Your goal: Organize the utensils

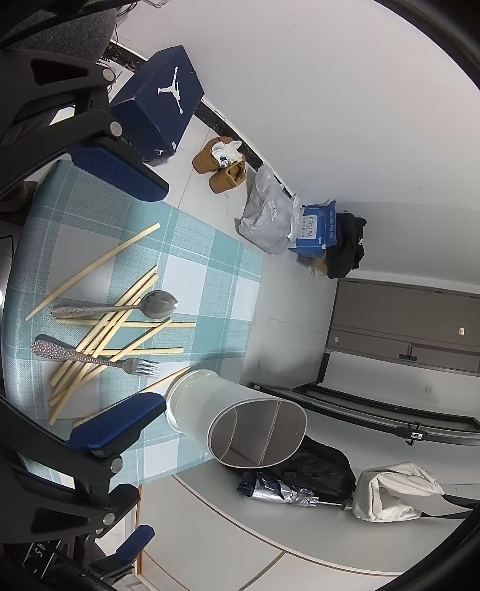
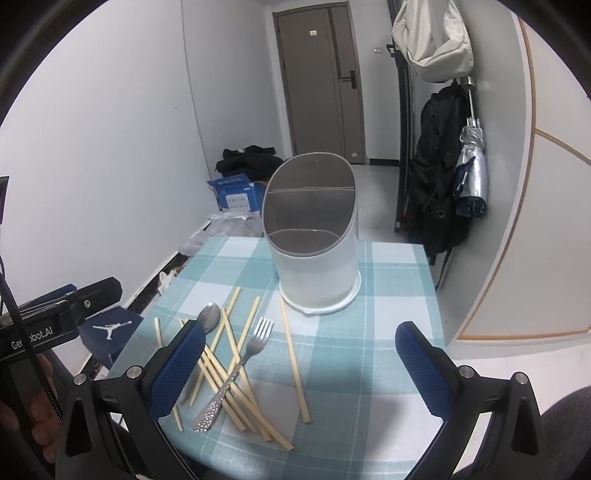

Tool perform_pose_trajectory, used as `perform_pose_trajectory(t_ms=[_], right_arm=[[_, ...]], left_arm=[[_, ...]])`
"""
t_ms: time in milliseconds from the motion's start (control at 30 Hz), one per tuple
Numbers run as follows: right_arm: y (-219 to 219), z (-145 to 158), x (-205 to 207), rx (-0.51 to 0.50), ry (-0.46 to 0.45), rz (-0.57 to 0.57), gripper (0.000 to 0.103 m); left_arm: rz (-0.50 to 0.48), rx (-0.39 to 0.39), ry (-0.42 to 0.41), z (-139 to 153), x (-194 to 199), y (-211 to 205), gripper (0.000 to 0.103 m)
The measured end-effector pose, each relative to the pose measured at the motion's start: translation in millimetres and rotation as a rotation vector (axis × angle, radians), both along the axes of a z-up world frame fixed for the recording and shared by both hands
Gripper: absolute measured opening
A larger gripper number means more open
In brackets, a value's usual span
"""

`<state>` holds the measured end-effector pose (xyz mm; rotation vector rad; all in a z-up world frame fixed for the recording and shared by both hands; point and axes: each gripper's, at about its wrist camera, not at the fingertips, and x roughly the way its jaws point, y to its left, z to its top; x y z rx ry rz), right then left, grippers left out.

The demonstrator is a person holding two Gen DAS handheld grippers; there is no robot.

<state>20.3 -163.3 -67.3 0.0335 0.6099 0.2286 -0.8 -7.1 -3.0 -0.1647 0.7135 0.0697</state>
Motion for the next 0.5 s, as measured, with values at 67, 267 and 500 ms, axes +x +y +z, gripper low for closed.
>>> perform_pose_trajectory(t_ms=[67, 267, 500], right_arm=[[0.4, 0.3, 0.3, 0.000, 0.000, 0.000, 0.103], [1.2, 1.0, -2.3, -0.003, -0.010, 0.000, 0.103], [0.5, 1.4, -2.0, -0.001, -0.011, -0.002, 0.103]], left_arm=[[0.001, -0.002, -0.001, 0.2, -0.4, 1.3, 0.102], [-0.007, -0.014, 0.003, -0.4, -1.5, 3.8, 0.102], [-0.008, -0.013, 0.002, 0.0, -2.2, 3.6, 0.102]])
